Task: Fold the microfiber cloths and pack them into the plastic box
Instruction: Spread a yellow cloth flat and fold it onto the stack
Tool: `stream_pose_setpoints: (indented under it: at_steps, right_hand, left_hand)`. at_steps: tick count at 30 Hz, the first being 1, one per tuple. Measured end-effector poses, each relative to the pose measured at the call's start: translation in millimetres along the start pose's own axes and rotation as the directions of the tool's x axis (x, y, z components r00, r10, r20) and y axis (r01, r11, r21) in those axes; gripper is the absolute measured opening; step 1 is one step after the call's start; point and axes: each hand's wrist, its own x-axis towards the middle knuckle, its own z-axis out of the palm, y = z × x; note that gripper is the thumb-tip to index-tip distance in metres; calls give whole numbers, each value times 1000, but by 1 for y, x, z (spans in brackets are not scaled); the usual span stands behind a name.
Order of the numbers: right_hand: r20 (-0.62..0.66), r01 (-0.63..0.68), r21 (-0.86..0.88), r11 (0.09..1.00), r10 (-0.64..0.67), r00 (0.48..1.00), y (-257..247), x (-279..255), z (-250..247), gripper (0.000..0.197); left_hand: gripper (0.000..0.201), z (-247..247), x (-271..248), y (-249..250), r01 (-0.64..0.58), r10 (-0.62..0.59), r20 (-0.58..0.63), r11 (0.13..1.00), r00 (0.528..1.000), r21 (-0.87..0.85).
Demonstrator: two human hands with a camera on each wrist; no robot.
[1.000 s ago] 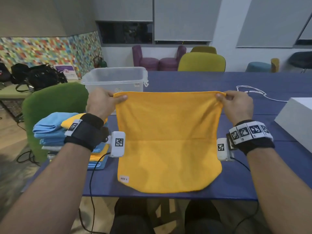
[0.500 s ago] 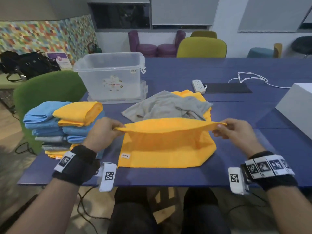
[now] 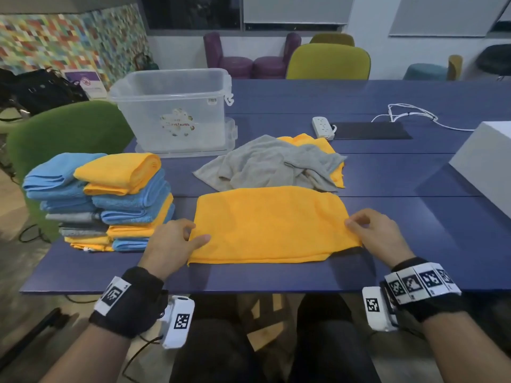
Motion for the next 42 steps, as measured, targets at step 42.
stream_pose_setpoints:
  at_steps: [42]
  right_hand:
    - [65, -255, 190, 948, 247, 967, 11, -35, 3, 19]
  left_hand:
    - [20, 13, -10, -9, 340, -359, 151, 553, 921, -761]
